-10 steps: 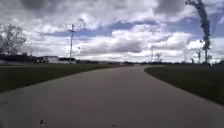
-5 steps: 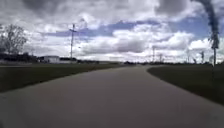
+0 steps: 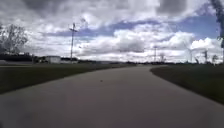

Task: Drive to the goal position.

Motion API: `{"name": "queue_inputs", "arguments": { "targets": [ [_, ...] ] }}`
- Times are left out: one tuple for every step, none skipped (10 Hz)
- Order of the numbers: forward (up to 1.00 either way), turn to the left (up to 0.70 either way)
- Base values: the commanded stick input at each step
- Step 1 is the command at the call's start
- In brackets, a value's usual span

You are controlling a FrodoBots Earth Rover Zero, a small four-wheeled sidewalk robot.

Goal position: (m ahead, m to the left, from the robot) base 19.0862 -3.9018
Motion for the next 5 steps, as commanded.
{"name": "queue_inputs", "arguments": {
  "targets": [
    [1.0,-0.11],
    [1.0,-0.12],
    [1.0,-0.13],
    [1.0,-0.13],
    [1.0,-0.13]
  ]
}}
